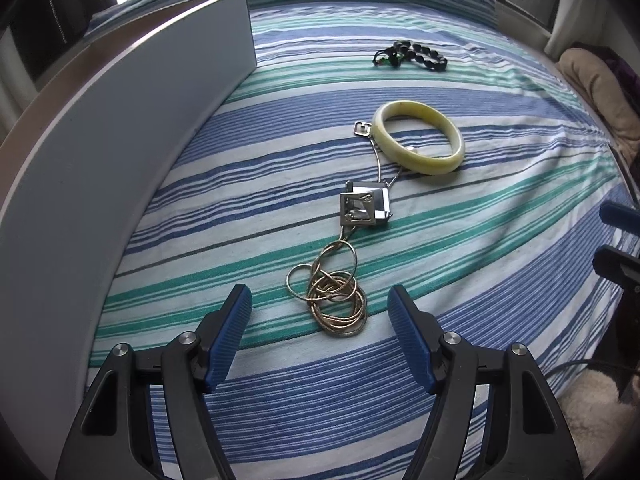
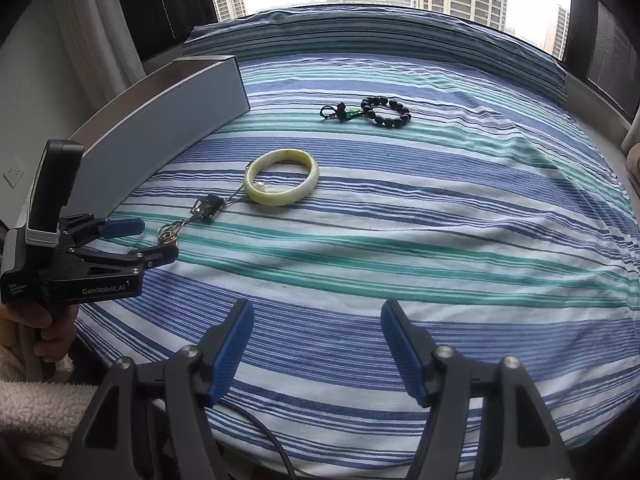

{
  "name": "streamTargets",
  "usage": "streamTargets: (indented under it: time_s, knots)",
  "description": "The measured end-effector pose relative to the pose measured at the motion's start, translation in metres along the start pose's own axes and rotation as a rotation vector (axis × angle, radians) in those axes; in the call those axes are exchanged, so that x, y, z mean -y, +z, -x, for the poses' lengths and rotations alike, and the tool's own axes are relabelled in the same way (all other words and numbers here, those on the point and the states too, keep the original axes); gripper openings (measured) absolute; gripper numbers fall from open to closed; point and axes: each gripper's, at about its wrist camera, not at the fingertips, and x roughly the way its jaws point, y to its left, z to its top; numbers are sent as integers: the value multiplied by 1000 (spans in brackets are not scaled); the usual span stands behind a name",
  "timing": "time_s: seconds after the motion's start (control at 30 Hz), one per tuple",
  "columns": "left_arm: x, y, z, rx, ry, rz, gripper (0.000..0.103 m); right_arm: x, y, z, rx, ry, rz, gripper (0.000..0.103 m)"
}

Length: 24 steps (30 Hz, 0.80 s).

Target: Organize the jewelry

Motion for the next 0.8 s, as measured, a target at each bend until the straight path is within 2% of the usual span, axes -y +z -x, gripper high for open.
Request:
streamTargets:
  time_s: [0.03,0.07,0.13,0.2,0.3,0.4,0.5,0.53,0.67,0.7,0.8]
  knots:
    - [1,0,0,4,-6,-4,65,-2,7,1,14,8,34,67]
    - [3,0,-1,6,-15,-8,38,-4,15,0,29,21,73,67]
    - [3,0,0,16,-25,-11,25,-9,33,-9,31,37,164,67]
    - [-3,1,0,18,-63,23,22,-11,50,-23,21,73,234,67]
    - [-17,2,0,16,-140,105,21,-23,73,-53,-34,189,312,67]
    - [-29,-1,2,17,-182,168,20,-42,89,-81,-78,267,387,66]
    - [-35,-3,10,44,-209,185,20,-58,98,-106,-137,244,463,42]
    - [-35,-3,14,56,-212,179,20,-61,99,-114,-165,221,483,36]
    - [-33,-3,22,92,-221,162,20,-68,99,-125,-234,168,565,28]
    - [-33,-2,23,96,-226,164,20,-69,99,-124,-241,168,576,19]
    - [-32,0,31,120,-234,165,20,-71,101,-114,-237,170,597,11]
